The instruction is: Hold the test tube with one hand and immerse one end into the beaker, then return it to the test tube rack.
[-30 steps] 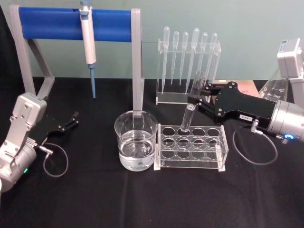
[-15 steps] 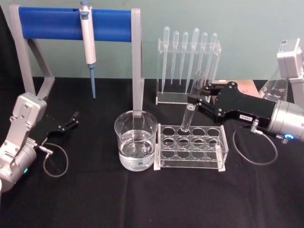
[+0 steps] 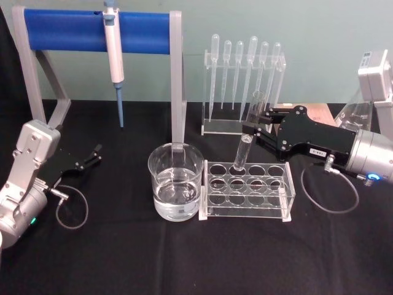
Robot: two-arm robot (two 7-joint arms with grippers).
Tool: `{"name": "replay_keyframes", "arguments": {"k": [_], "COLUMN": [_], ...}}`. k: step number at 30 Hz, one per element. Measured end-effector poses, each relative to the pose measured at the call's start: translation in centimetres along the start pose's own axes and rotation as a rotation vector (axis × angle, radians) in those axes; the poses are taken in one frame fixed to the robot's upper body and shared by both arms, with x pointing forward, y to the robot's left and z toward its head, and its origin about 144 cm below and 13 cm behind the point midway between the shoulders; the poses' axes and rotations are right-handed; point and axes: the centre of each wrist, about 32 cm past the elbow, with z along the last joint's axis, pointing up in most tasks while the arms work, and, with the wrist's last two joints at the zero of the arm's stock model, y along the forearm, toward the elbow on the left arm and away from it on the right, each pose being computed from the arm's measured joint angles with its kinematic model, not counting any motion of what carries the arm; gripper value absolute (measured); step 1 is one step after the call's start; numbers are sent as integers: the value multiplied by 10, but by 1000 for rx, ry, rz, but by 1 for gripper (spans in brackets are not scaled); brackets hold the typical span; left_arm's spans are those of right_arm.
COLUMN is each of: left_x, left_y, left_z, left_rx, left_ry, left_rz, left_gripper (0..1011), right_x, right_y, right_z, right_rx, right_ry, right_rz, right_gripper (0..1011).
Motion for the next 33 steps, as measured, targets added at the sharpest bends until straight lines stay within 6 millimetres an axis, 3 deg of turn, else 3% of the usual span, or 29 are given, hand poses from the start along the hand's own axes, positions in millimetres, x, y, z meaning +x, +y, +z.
{"name": "replay_keyframes", "arguments": {"k": [33], "left_x": [0], "left_y": [0], "left_z": [0], "left_rx": [0], "left_ry": [0], "left_rz": [0], "left_gripper": [1000], "right_x": [0], "right_y": [0], "right_z": [0], "right_rx": [0], "right_ry": [0], "right_rz": [0], "right_gripper": [225]}}
